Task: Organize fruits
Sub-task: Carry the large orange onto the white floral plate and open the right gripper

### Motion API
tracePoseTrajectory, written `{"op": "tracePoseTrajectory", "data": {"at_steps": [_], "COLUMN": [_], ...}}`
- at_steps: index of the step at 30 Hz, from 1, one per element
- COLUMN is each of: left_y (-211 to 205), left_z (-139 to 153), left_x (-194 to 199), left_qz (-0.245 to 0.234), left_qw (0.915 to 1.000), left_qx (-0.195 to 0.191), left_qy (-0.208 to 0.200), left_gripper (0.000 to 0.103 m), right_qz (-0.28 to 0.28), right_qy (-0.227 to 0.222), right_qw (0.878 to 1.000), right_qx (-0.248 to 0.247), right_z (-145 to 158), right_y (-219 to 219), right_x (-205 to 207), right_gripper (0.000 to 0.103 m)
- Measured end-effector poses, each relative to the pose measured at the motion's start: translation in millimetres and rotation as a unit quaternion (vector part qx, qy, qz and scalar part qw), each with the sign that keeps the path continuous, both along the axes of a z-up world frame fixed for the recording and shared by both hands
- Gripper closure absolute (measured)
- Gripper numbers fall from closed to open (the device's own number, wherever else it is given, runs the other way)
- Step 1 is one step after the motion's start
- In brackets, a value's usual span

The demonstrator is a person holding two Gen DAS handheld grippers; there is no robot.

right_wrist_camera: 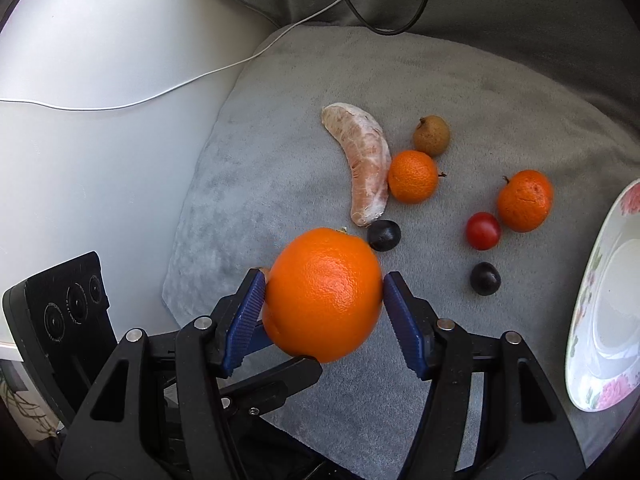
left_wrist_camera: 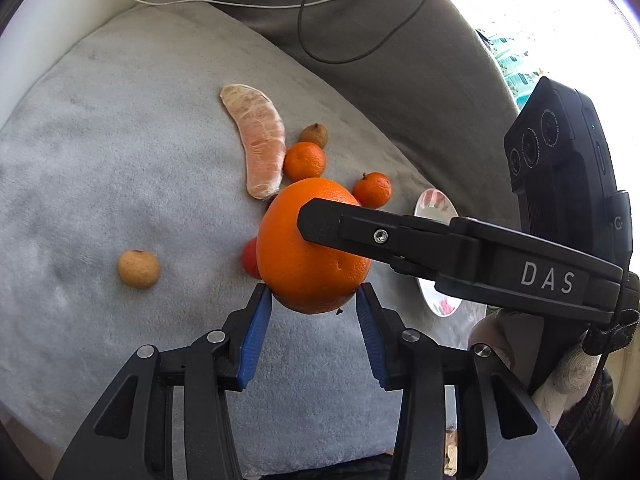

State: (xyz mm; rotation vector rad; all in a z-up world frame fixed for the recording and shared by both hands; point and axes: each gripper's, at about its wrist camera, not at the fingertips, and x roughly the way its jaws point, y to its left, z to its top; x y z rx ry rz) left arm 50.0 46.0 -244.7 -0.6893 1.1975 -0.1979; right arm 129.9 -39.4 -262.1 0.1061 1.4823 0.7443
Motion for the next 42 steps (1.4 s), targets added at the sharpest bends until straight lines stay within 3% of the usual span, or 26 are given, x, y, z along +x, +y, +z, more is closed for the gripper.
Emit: {"op": "tracePoseTrajectory", "data": {"at_steps": [12,25,38,42], "left_y": [-63.6,-140.1,-181.4,-184.8], "left_z": [7.5,1.3,-7.0,-5.8], "left_x": [25.5,52.1,61.4,60.2], "left_qz": [-0.079,-0.160,-0.192,-0.194], "left_qw": [0.9969,0.9870,0.9813,0.9809], "left_qx": [-0.001,-0.004,-0.011,-0.014], "left_qy": [-0.008,-0.005,0.002,0.000], "left_gripper": [0.062,0.062,0.062,0.062], "right_qz": [-0.080,-0.163,-0.209,-0.226], "right_qy": [-0.009,-0.005,0.009,-0.009], "right_qw": [0.997,0.987,0.978,0.974], "right_qx": [-0.002,-0.004,-0.009,0.001], "right_z": [9.9,7.9,4.9,17.2], "right_y": [-81.7,-168.0,-222.5,-230.5], "right_x": [5.1,5.0,0.0,0.3], "right_gripper": [0.039,0.039,0.039,0.039]}}
